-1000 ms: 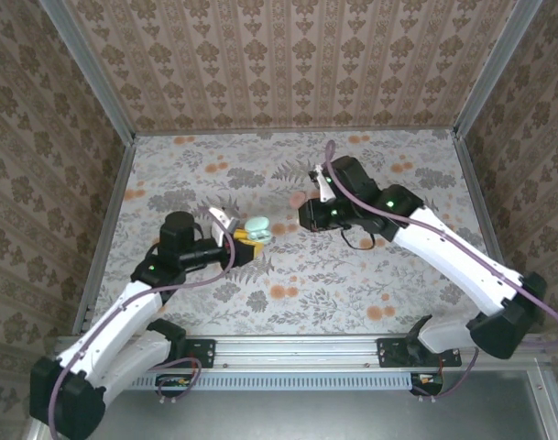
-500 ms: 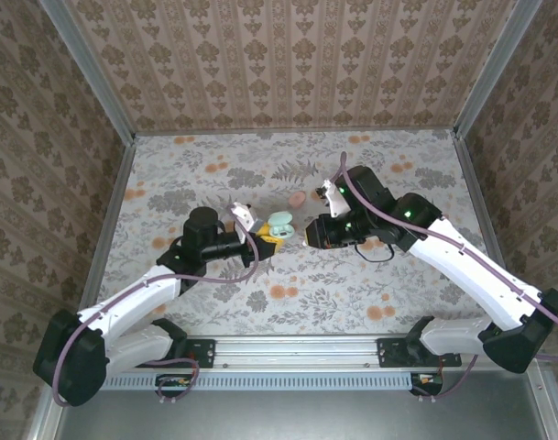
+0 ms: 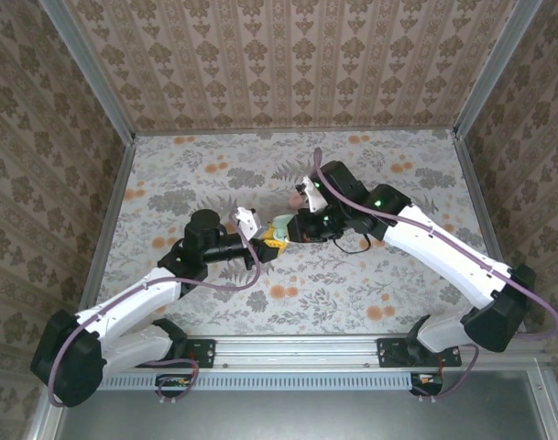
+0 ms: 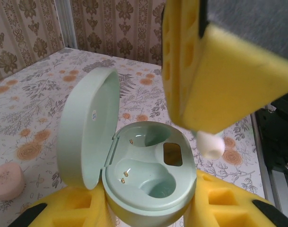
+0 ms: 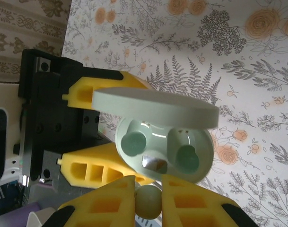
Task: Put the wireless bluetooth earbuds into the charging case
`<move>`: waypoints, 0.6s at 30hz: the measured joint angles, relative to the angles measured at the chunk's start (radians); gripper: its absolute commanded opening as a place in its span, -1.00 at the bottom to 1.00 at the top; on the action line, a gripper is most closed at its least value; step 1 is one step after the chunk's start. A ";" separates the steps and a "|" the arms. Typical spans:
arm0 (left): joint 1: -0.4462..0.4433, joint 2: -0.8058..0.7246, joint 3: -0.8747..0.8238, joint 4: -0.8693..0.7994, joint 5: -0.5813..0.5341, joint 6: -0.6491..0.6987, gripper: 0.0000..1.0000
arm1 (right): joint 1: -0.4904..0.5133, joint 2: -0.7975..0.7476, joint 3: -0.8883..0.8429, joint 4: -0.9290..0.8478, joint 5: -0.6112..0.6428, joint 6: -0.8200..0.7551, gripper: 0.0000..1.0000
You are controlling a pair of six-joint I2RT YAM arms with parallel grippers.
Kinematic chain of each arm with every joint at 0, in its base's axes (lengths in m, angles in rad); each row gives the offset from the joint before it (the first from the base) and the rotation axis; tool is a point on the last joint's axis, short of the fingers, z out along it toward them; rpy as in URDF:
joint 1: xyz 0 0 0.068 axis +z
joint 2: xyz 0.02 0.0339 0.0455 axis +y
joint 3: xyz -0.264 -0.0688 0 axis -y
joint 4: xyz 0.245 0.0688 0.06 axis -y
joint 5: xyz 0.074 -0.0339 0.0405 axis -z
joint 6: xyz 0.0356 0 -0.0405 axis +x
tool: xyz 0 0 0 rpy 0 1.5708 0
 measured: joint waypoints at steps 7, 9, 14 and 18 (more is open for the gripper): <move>-0.007 0.000 0.000 -0.012 -0.007 0.013 -0.64 | 0.005 0.049 0.035 -0.001 0.000 -0.002 -0.68; -0.007 0.000 0.000 -0.013 -0.007 0.013 -0.64 | 0.005 0.056 0.042 0.000 0.000 -0.004 -0.67; -0.013 0.000 0.000 -0.024 -0.007 0.016 -0.65 | 0.005 0.084 0.065 -0.004 0.001 -0.008 -0.65; -0.013 -0.003 0.000 -0.040 -0.011 0.017 -0.65 | 0.005 0.101 0.076 -0.011 0.001 -0.017 -0.62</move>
